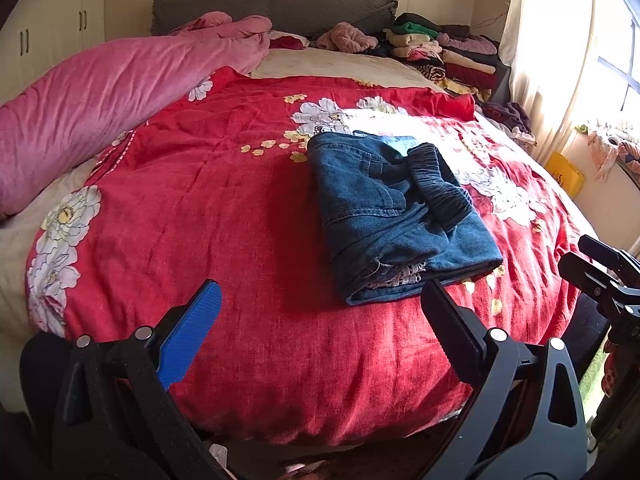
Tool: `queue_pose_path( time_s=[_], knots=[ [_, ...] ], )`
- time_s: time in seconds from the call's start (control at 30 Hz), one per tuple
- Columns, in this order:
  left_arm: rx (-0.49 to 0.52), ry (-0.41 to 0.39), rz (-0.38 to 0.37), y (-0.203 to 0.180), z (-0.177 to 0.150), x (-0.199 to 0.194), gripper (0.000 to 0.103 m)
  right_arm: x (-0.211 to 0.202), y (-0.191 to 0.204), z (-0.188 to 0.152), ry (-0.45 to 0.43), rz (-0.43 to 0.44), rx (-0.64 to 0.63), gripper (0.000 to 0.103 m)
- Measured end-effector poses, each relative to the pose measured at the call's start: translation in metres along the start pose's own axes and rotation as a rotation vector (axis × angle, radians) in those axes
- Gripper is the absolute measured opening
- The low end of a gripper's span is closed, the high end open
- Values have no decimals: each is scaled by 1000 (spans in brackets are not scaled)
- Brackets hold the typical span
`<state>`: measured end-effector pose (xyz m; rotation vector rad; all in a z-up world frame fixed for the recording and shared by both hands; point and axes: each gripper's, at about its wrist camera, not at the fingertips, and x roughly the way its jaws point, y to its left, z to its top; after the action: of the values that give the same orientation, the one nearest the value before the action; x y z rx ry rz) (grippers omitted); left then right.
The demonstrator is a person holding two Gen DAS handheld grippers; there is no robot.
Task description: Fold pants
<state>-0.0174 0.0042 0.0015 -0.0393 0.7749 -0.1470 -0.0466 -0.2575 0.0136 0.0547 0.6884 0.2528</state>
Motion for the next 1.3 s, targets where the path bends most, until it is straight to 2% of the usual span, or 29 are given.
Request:
queue_pose_path(
  time_s=[1.3],
  knots=[
    [-6,13,7,2,0,1,94,2,-2,-4,13,-8,7,99]
  ],
)
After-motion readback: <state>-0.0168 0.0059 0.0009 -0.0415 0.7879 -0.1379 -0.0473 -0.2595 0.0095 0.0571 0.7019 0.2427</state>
